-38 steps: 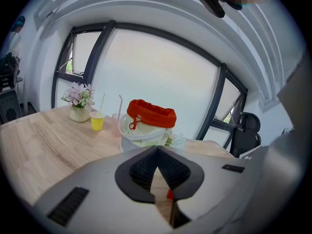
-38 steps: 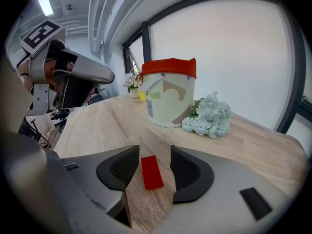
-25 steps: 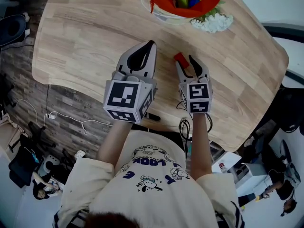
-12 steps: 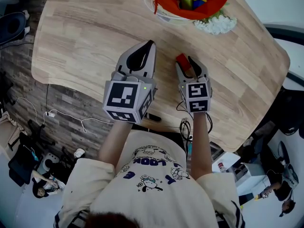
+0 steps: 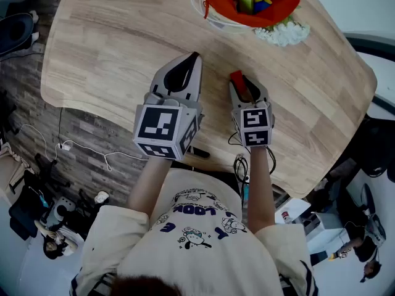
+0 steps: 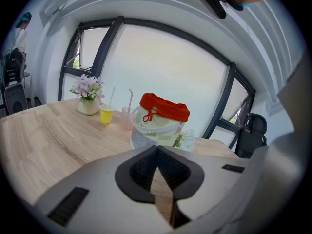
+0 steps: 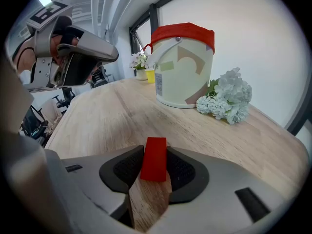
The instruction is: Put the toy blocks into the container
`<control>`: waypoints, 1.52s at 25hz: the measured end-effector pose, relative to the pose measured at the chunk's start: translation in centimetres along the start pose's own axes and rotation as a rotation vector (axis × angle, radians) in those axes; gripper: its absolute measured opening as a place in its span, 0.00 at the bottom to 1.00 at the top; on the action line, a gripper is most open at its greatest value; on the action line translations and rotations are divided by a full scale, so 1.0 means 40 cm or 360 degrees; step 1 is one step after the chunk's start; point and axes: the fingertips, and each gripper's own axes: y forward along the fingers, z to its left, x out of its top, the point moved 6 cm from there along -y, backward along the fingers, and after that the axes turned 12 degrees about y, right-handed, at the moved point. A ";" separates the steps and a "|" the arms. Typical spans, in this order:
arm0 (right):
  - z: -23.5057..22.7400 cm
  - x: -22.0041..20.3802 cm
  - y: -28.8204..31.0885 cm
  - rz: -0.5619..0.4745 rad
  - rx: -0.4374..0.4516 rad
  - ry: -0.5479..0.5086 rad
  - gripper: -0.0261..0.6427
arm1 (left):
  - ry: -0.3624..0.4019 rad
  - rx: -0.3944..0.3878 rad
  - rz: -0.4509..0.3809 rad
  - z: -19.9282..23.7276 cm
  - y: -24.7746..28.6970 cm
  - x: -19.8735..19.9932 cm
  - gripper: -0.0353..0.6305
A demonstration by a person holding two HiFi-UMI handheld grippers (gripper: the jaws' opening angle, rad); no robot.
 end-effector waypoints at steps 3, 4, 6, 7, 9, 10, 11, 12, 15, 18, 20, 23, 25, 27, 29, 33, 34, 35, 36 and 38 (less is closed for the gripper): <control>-0.006 -0.008 0.002 -0.0001 -0.0014 0.0002 0.26 | -0.0002 0.0003 -0.0002 0.001 -0.001 -0.002 0.10; -0.007 -0.009 0.003 0.0002 -0.0015 0.0001 0.26 | -0.0002 0.0003 -0.0003 0.002 -0.001 -0.002 0.10; -0.007 -0.008 0.003 0.0009 -0.0016 0.0006 0.26 | -0.0001 0.0002 -0.0003 0.001 -0.003 -0.002 0.10; -0.007 -0.007 0.003 0.0012 -0.0017 0.0014 0.26 | 0.0001 0.0001 -0.0004 0.001 -0.004 -0.002 0.10; -0.006 -0.001 0.003 0.0006 -0.0014 0.0043 0.26 | 0.0006 0.0000 -0.0007 0.001 -0.005 0.000 0.10; -0.006 0.003 0.002 -0.0004 -0.0009 0.0060 0.26 | 0.0009 0.0001 -0.0009 0.002 -0.007 0.002 0.10; -0.004 0.009 0.000 -0.0016 -0.0005 0.0075 0.26 | 0.0012 0.0002 -0.0011 0.003 -0.008 0.004 0.10; -0.003 0.015 -0.002 -0.0027 -0.0001 0.0086 0.26 | 0.0015 0.0002 -0.0014 0.004 -0.009 0.006 0.10; 0.000 0.034 -0.009 -0.0057 0.0012 0.0111 0.26 | 0.0020 0.0006 -0.0028 0.009 -0.014 0.014 0.10; -0.001 0.053 -0.019 -0.0088 0.0018 0.0138 0.26 | 0.0027 0.0007 -0.0053 0.011 -0.020 0.029 0.10; -0.001 0.067 -0.029 -0.0108 0.0012 0.0141 0.26 | 0.0034 0.0002 -0.0067 0.009 -0.024 0.039 0.10; -0.002 0.091 -0.042 -0.0143 0.0001 0.0132 0.26 | 0.0046 -0.0005 -0.0085 0.007 -0.027 0.052 0.10; -0.006 0.110 -0.051 -0.0170 -0.0009 0.0127 0.26 | 0.0055 -0.0010 -0.0099 0.007 -0.028 0.060 0.10; -0.009 0.129 -0.062 -0.0198 -0.0018 0.0120 0.26 | 0.0064 -0.0015 -0.0113 0.007 -0.029 0.069 0.10; -0.010 0.148 -0.072 -0.0225 -0.0027 0.0111 0.26 | 0.0074 -0.0016 -0.0130 0.007 -0.032 0.080 0.10; -0.016 0.192 -0.099 -0.0285 -0.0051 0.0101 0.26 | 0.0084 -0.0016 -0.0162 0.007 -0.037 0.103 0.10; -0.017 0.206 -0.105 -0.0305 -0.0055 0.0101 0.26 | 0.0087 -0.0018 -0.0169 0.007 -0.037 0.108 0.10; -0.018 0.220 -0.111 -0.0325 -0.0058 0.0100 0.26 | 0.0091 -0.0020 -0.0176 0.007 -0.038 0.114 0.10; -0.019 0.234 -0.117 -0.0346 -0.0061 0.0099 0.26 | 0.0094 -0.0023 -0.0182 0.008 -0.038 0.119 0.10; -0.018 0.261 -0.128 -0.0385 -0.0068 0.0090 0.26 | 0.0101 -0.0028 -0.0190 0.011 -0.041 0.128 0.10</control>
